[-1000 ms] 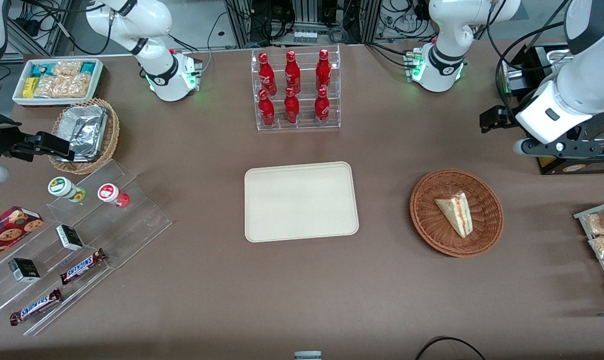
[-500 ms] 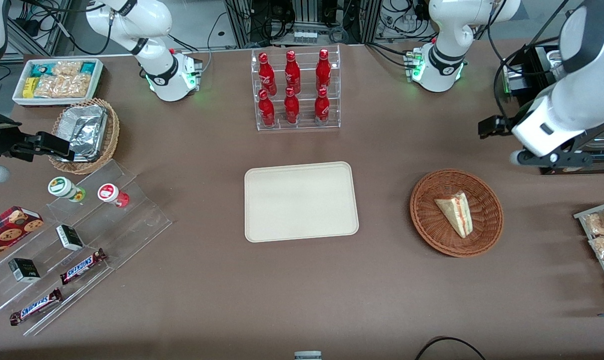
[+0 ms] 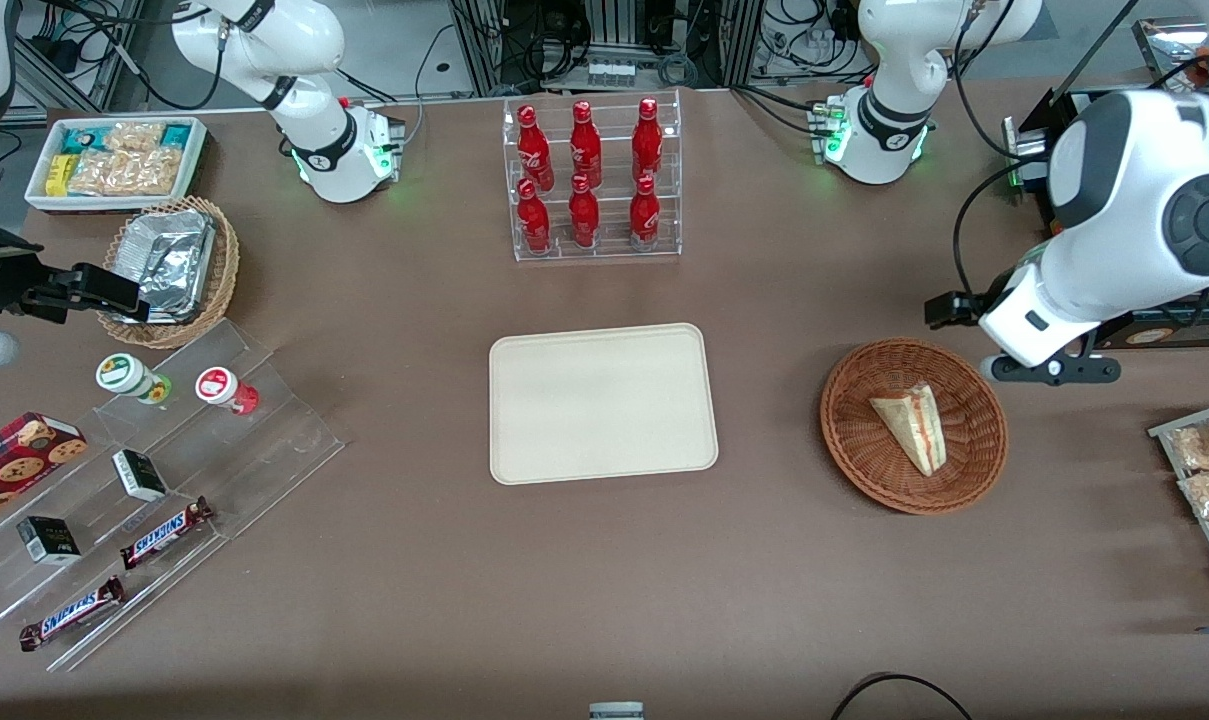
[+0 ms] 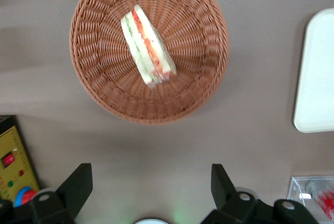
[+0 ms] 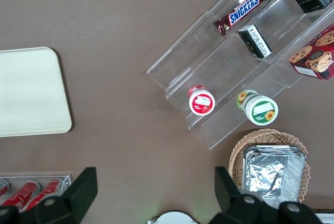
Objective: Place sandwich from basket to tray
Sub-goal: 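Move the left gripper down over the sandwich in the wicker basket, then lower the open left gripper around the wrapped sandwich and close it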
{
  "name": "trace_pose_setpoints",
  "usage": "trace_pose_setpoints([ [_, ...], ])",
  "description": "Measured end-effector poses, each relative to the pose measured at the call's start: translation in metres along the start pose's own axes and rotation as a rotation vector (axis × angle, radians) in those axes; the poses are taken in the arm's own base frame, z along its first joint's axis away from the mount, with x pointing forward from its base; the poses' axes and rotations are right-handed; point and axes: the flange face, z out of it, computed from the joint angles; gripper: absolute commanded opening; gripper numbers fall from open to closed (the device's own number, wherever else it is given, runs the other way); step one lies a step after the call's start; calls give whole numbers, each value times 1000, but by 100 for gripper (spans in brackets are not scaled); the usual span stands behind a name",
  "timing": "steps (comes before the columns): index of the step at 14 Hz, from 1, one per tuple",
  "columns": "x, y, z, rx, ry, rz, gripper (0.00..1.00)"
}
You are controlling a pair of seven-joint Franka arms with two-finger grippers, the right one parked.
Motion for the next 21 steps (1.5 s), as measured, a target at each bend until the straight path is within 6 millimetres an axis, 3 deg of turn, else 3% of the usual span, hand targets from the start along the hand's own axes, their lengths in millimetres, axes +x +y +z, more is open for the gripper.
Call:
trace_pose_setpoints([
  [3,6,0,42,-7,43,-47,100],
  [8,27,2,102,-32,91,-288,100],
  [12,44,-5,130,-51,104,-442,100],
  [15,51,-14,142,-59,111,-466,100],
  [21,60,-12,172,-61,91,-517,100],
])
